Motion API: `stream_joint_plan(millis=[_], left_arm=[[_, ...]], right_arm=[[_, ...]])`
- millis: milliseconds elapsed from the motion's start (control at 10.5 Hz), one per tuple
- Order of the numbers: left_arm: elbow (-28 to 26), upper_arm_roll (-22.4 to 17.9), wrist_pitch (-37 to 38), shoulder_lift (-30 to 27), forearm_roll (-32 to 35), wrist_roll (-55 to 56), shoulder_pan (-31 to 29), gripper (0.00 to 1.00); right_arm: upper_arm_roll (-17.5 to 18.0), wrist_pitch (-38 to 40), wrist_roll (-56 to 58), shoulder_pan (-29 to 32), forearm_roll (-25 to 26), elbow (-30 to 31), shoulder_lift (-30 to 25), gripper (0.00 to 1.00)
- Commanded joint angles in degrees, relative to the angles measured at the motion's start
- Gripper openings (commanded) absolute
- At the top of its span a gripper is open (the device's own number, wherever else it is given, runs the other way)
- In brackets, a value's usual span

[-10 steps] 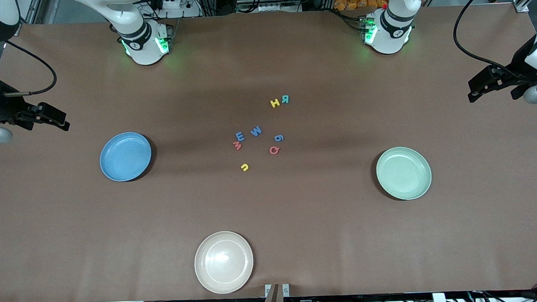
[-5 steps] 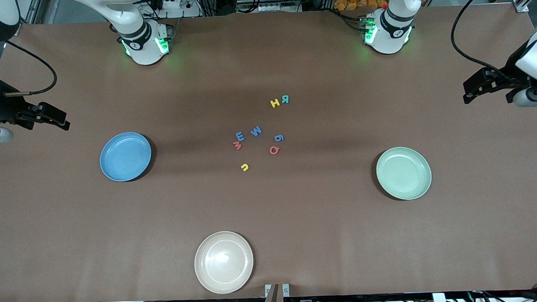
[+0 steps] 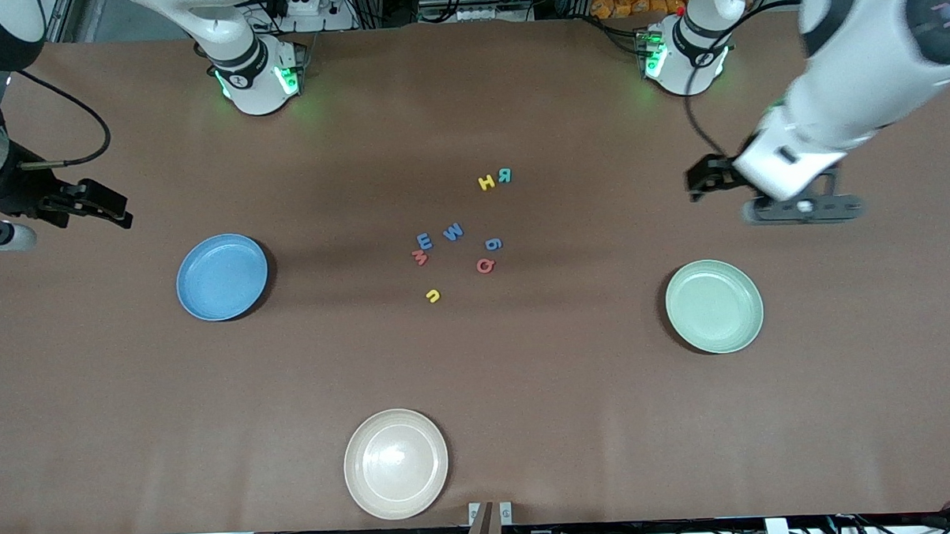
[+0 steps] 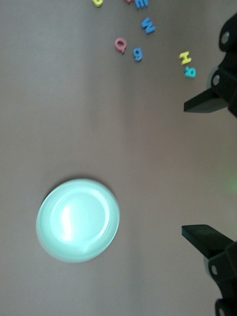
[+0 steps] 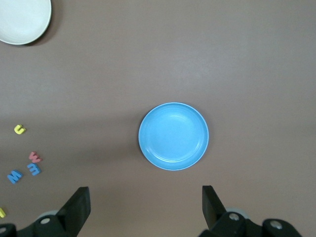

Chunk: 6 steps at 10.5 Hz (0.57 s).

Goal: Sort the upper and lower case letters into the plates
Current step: 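Raise both grippers from rest and swing them toward the foam letters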

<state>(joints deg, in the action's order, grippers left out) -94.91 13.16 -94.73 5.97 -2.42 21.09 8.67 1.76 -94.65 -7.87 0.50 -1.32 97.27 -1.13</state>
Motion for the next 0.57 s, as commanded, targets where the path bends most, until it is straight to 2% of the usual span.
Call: stream_joint_plan(millis=[0, 287, 478], left_arm=[[-1.2, 4.6, -1.5, 3.0, 0.3, 7.4, 2.0, 1.0], [-11.9, 14.3, -10.0, 1.9, 2.9, 8.3, 1.9, 1.0], [-18.2, 20.5, -16.2, 1.8, 3.6, 9.7, 1.8, 1.0]], right_arm=[[0.1, 0.0, -8.8, -3.0, -0.6, 0.0, 0.4, 1.0], [0.1, -0.6, -17.2, -7.5, -1.1, -0.1, 2.6, 1.0], [0.1, -1.2, -22.4, -9.8, -4.6, -2.1, 7.1, 1.0]])
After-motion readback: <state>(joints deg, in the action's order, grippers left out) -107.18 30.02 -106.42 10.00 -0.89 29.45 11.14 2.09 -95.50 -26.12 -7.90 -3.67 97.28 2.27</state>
